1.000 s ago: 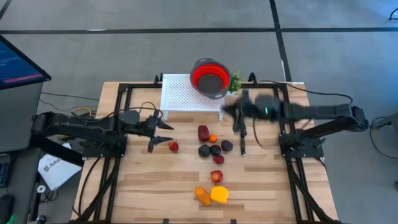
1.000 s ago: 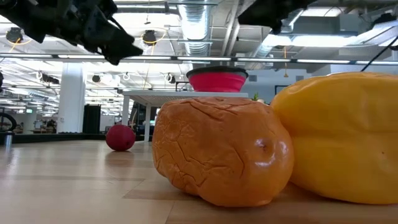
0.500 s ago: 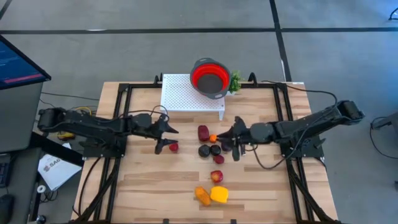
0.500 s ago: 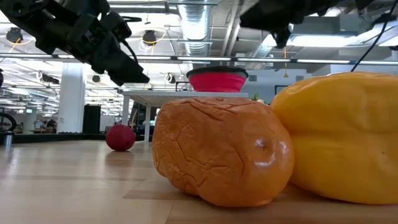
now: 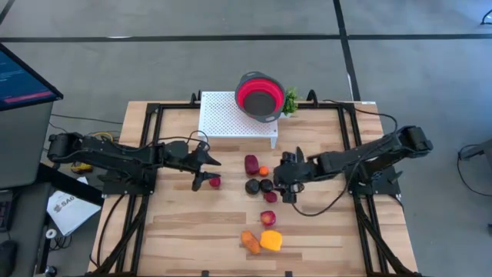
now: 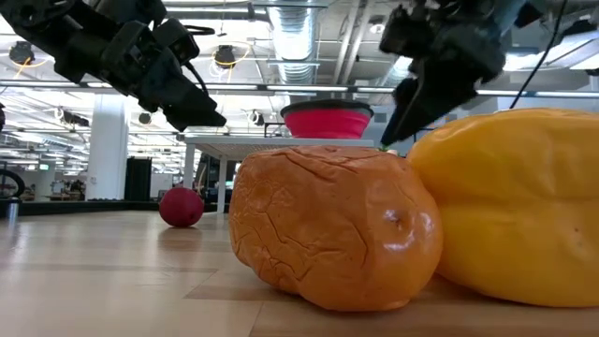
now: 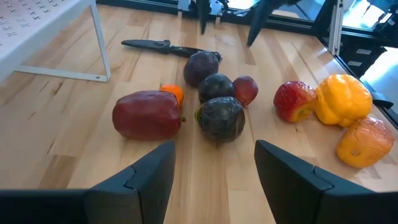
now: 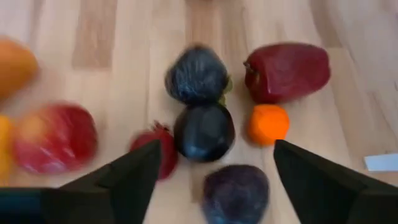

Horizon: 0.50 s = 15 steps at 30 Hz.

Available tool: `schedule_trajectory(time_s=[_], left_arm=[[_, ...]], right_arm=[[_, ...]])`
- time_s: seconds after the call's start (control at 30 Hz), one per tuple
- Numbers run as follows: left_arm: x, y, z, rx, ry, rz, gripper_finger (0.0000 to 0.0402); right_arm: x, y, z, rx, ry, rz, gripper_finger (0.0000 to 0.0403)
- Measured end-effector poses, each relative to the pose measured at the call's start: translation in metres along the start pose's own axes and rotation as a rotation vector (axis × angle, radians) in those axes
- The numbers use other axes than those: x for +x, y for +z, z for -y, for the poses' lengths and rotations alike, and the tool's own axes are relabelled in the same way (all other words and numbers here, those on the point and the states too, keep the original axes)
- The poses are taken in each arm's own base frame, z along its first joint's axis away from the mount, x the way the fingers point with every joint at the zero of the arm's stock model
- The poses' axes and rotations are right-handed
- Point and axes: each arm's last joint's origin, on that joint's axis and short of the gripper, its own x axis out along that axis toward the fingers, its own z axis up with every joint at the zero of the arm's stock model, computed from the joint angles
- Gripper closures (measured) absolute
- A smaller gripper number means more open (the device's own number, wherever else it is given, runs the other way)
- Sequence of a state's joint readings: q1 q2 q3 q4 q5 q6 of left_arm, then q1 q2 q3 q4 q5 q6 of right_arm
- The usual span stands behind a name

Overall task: Pick & Place Fruit
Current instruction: Put the right purple mangosteen into the red strainer bowl

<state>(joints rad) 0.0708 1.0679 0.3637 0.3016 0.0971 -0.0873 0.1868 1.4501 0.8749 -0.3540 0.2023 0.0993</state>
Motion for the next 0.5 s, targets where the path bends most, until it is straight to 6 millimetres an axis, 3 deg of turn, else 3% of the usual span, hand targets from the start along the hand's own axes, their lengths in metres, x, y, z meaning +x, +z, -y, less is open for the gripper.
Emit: schedule_trajectory(time_s=[0.17,0.5], left_arm=[[0.000,0.000,0.000,-0.005,0.001,0.003,0.0189],[0.000,0.001,-0.001,-0.007,0.022,0.016,0.0189]], right_arm=[[0.017,0.002,0.007,-0.172,0.000,-0.109,0.0053],[0.045,-0.008,0.006,-0.367,0.103,-0.247,0.0072]])
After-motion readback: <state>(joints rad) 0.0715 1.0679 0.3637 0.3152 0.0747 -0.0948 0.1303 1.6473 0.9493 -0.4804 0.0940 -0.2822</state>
